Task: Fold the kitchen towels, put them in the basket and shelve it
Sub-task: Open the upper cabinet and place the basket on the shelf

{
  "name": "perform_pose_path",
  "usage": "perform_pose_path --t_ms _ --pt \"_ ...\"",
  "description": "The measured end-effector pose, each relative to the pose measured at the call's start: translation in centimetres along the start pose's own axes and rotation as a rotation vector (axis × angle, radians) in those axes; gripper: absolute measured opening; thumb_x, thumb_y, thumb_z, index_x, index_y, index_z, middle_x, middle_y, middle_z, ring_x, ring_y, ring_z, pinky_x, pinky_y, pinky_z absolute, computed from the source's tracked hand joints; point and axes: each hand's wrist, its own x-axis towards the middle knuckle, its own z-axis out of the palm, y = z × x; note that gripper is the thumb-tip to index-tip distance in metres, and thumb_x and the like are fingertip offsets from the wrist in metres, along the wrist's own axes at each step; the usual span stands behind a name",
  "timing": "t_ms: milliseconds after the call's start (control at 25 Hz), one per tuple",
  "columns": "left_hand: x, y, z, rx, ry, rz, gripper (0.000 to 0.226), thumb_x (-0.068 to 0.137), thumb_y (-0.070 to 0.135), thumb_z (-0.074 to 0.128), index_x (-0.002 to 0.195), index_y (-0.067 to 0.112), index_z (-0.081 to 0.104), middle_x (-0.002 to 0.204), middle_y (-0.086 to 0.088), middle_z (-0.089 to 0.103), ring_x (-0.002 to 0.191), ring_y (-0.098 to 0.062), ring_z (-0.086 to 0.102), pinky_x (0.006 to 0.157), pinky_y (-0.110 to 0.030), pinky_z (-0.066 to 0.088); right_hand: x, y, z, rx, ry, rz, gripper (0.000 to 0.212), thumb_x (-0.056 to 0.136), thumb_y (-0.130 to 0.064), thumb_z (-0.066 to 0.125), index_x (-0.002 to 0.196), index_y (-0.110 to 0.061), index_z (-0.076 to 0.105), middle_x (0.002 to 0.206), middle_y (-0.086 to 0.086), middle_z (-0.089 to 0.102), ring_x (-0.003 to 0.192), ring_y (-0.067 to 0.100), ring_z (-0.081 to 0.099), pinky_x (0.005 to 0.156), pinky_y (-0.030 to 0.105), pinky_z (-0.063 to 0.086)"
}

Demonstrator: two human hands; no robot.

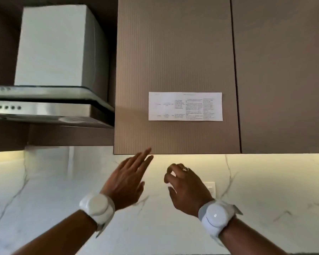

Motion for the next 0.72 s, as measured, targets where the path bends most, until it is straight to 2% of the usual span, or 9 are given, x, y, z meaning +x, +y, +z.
perform_pose_path --t_ms 200,280,360,400,480,560,600,640,720 --pt "3.7 -4.3 -1.0 0.163 -0.059 -0.029 0.087 0.077 0.036 0.069 0.15 0.009 0.028 0.157 -0.013 0.021 0.14 -0.033 0.031 0.109 -0.046 0.033 4.7 3.4 -0.5 -0.179 -0.079 0.023 0.045 0.061 -0.011 0.066 0.105 -0.014 0.06 0.123 0.011 0.051 0.108 0.029 0.055 0.08 0.036 0.052" --pt "3.5 -5.5 -0.6 0.241 -0.113 0.032 0.088 0.072 0.038 0.073 0.146 0.007 0.036 0.153 -0.015 0.03 0.136 -0.035 0.038 0.105 -0.049 0.038 6.3 3.9 -0.2 -0.243 -0.126 0.014 0.054 0.061 -0.009 0.066 0.113 -0.012 0.057 0.134 0.015 0.044 0.117 0.033 0.05 0.083 0.039 0.05" --pt "3.6 -6.3 -0.6 0.298 -0.135 0.067 0.089 0.071 0.042 0.072 0.145 0.007 0.037 0.152 -0.016 0.032 0.136 -0.036 0.037 0.104 -0.051 0.04 8.0 4.2 0.7 -0.301 -0.156 -0.036 0.069 0.065 -0.007 0.066 0.132 -0.009 0.046 0.147 0.02 0.03 0.13 0.037 0.037 0.096 0.042 0.044" --pt "3.7 -6.7 -0.9 0.313 -0.147 0.064 0.09 0.073 0.046 0.068 0.147 0.007 0.033 0.153 -0.015 0.029 0.138 -0.036 0.034 0.106 -0.051 0.038 8.9 4.4 1.4 -0.323 -0.166 -0.045 0.079 0.069 -0.008 0.066 0.142 -0.01 0.035 0.152 0.022 0.02 0.137 0.039 0.027 0.104 0.044 0.037" --pt "3.9 -7.5 -1.5 0.342 -0.185 0.048 0.093 0.08 0.057 0.055 0.151 0.012 0.017 0.158 -0.01 0.015 0.144 -0.033 0.019 0.113 -0.05 0.021 10.2 5.0 2.7 -0.38 -0.192 0.012 0.086 0.078 -0.009 0.064 0.151 -0.014 0.02 0.158 0.022 0.007 0.144 0.04 0.015 0.115 0.049 0.023" --pt "3.8 -8.5 -2.0 0.341 -0.245 -0.015 0.094 0.084 0.066 0.044 0.151 0.018 -0.002 0.158 -0.005 -0.004 0.146 -0.03 0.001 0.115 -0.046 0.003 11.0 5.4 4.7 -0.439 -0.104 0.098 0.083 0.071 -0.007 0.066 0.148 -0.014 0.035 0.154 0.023 0.025 0.139 0.043 0.031 0.11 0.055 0.03" --pt "3.5 -8.7 -2.4 0.344 -0.259 -0.034 0.095 0.084 0.067 0.044 0.151 0.017 -0.002 0.158 -0.005 -0.004 0.146 -0.03 0.002 0.114 -0.046 0.003 11.2 5.4 5.8 -0.451 -0.056 0.144 0.082 0.065 -0.005 0.063 0.144 -0.014 0.044 0.15 0.023 0.035 0.133 0.043 0.04 0.105 0.058 0.037" --pt "3.1 -8.9 -2.9 0.37 -0.244 -0.024 0.097 0.081 0.067 0.047 0.152 0.015 0.007 0.158 -0.007 0.005 0.146 -0.032 0.01 0.114 -0.048 0.009 11.4 5.6 7.0 -0.464 -0.013 0.148 0.081 0.063 -0.006 0.056 0.143 -0.013 0.045 0.149 0.022 0.038 0.132 0.043 0.042 0.102 0.06 0.039" --pt "2.8 -8.7 -3.2 0.438 -0.2 0.051 0.096 0.075 0.065 0.052 0.149 0.009 0.029 0.155 -0.013 0.026 0.141 -0.033 0.029 0.111 -0.05 0.026 12.0 6.1 8.8 -0.472 0.024 0.128 0.077 0.073 -0.008 0.041 0.149 -0.013 0.031 0.154 0.021 0.028 0.139 0.043 0.03 0.106 0.064 0.031"
